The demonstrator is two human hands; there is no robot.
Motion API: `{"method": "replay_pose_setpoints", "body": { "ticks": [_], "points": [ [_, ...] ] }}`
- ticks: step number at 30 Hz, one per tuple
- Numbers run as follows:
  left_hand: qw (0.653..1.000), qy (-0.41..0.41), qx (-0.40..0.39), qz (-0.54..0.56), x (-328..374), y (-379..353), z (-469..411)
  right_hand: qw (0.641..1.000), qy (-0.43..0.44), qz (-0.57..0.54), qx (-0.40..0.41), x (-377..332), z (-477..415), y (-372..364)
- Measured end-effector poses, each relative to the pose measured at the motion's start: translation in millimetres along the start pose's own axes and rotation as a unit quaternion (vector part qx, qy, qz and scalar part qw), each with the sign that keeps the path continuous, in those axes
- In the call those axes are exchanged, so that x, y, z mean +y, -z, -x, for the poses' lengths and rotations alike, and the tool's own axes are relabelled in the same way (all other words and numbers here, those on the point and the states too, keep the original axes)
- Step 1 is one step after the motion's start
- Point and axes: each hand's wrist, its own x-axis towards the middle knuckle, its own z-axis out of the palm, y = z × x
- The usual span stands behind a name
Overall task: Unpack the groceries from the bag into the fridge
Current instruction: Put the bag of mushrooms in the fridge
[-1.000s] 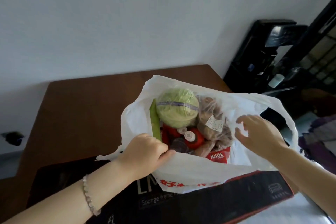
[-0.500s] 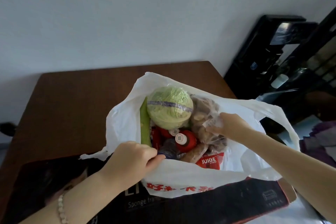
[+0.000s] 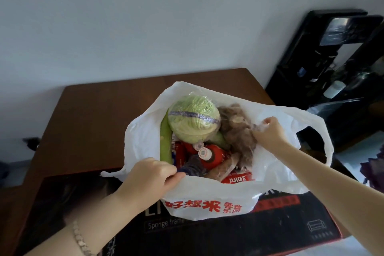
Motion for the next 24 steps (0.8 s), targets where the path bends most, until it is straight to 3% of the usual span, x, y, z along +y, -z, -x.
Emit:
{"method": "replay_pose_setpoints", "body": {
  "ticks": [3, 7, 11, 14, 19, 22, 24],
  "points": [
    [1.0, 0.013, 0.003, 0.003, 2.3, 1.4, -0.8, 0.998, 0.055, -0.012, -0.017, -14.0, 14.7, 9.8],
    [1.0, 0.023, -0.009, 0.006, 6.8, 1.6, -2.1, 0.987, 0.16, -0.018, 0.028, -29.7, 54.8, 54.0],
    [0.996, 0.069, -0.051, 0.021, 8.6, -2.6, -5.3, 0.978, 0.169, -0.098, 0.074, -20.7, 92.7, 105.1],
    [0.982, 0.103, -0.16, 0.0, 29.3, -4.5, -21.8, 0.981, 0.142, -0.117, 0.063, -1.6, 105.8, 107.2],
    [0.954, 0.124, -0.27, 0.043, 77.9, -29.3, -65.3, 0.986, 0.072, -0.134, 0.068, 29.0, 106.4, 82.9],
    [0.906, 0.112, -0.407, 0.027, 97.0, -57.1, -75.8, 0.987, 0.055, -0.129, 0.081, 47.5, 103.1, 77.8],
    [0.879, 0.134, -0.457, 0.019, 102.8, -74.2, -70.4, 0.988, 0.063, -0.117, 0.073, 54.6, 105.4, 76.3]
  ]
}}
